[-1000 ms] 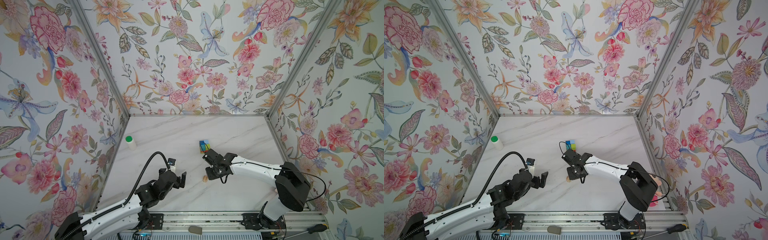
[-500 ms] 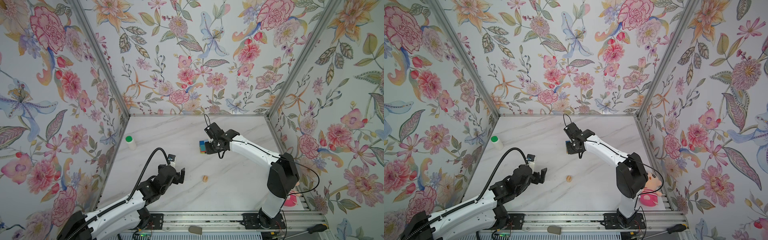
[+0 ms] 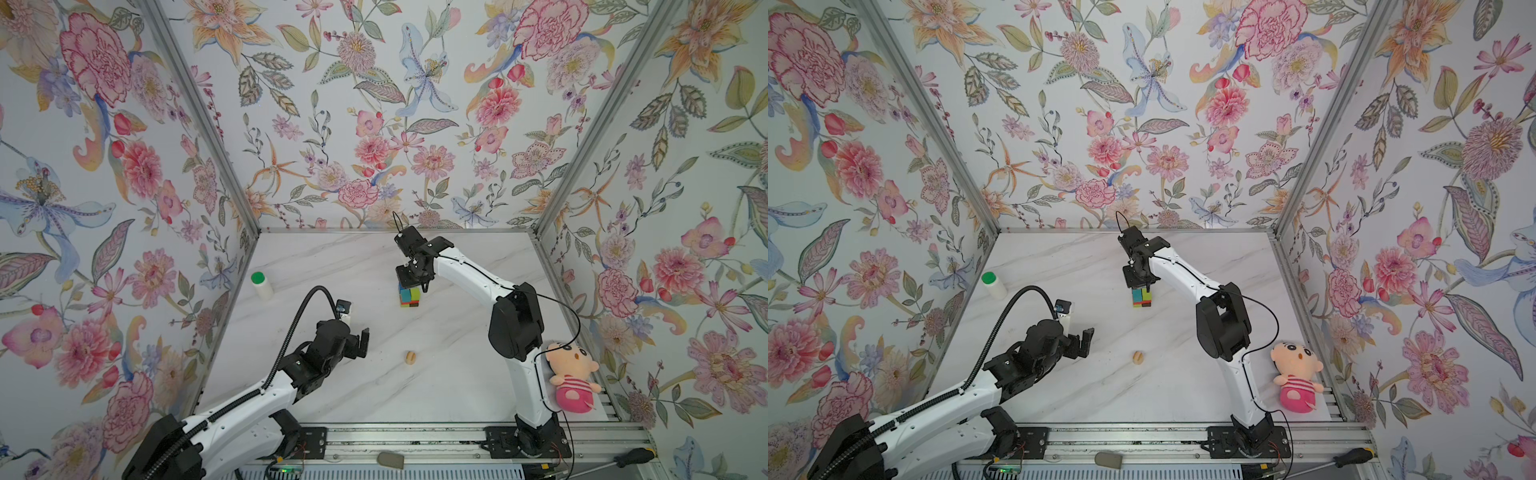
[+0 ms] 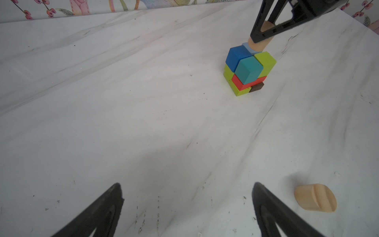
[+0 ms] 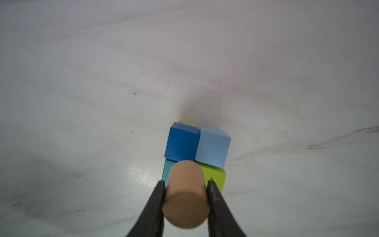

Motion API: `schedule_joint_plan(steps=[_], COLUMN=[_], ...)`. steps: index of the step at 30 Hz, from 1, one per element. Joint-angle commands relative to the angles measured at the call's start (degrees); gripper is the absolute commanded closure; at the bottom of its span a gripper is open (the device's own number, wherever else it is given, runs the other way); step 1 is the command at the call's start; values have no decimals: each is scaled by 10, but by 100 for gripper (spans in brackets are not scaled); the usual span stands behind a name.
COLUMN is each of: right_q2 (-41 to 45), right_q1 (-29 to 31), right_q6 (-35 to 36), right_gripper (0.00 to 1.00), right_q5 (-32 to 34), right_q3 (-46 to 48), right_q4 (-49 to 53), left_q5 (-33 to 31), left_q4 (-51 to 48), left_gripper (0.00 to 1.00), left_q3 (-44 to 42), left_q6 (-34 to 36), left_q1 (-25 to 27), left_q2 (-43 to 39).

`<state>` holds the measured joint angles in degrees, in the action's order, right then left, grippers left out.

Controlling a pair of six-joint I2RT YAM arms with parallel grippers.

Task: Build the wood block tower
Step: 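Lift the wooden cylinder and carry it over the stack, then lower the wooden cylinder onto the top of the stack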

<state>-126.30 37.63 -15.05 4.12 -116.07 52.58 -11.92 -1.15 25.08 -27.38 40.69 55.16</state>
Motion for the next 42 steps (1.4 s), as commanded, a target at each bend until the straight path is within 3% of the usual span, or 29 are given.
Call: schedule_joint_plan(steps=[1, 9, 42], right_q2=[-21, -59, -92], right_q1=[-2, -2, -10], right_q6=[18, 22, 22], right_gripper=[71, 71, 69], right_q5=[8, 2, -17], right_q3=[-43, -91, -132], right_q4=[41, 60, 78], left_q5=[15, 30, 45], left_q4=[12, 19, 24], left_gripper=[1, 1, 1], left_q3=[13, 15, 13], left_q6=[12, 15, 15], left_q1=[-13, -29, -44], left_q2=[5, 15, 10])
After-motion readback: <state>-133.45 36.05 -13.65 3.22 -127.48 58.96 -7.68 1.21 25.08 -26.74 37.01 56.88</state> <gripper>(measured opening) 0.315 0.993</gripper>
